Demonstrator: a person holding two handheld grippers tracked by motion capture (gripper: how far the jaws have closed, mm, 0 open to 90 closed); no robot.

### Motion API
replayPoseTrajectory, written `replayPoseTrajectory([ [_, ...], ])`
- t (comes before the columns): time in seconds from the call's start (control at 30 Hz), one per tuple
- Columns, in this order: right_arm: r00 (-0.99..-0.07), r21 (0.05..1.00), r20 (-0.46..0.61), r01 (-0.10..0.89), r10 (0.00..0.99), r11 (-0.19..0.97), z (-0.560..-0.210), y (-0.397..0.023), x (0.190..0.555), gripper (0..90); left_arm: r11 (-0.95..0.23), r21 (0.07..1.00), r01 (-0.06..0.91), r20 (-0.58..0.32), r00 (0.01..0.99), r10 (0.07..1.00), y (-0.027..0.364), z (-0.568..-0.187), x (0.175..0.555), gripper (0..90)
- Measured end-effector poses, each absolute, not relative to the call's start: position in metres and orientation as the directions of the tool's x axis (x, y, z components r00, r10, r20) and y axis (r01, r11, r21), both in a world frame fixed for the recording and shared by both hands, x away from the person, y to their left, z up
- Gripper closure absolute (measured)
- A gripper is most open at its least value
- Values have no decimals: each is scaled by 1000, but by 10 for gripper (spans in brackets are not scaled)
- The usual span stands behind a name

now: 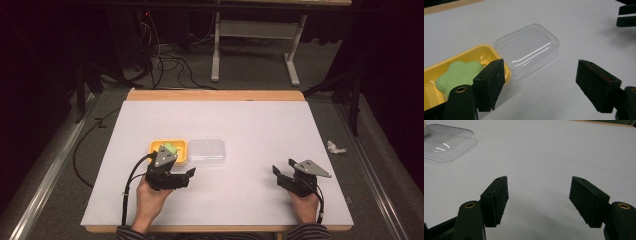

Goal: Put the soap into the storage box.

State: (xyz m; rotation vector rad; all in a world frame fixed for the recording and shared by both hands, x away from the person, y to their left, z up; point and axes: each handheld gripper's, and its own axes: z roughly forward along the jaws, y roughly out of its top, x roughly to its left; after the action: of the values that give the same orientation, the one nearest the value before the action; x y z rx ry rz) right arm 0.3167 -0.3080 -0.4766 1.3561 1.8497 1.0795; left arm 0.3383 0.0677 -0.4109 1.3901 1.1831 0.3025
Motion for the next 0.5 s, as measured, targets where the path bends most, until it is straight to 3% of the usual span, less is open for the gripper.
replayPoseTrajectory([
  [0.5,-301,870,4,470,954,145,-477,-308,317,324,243,865,439,-454,480,751,58,-413,328,251],
])
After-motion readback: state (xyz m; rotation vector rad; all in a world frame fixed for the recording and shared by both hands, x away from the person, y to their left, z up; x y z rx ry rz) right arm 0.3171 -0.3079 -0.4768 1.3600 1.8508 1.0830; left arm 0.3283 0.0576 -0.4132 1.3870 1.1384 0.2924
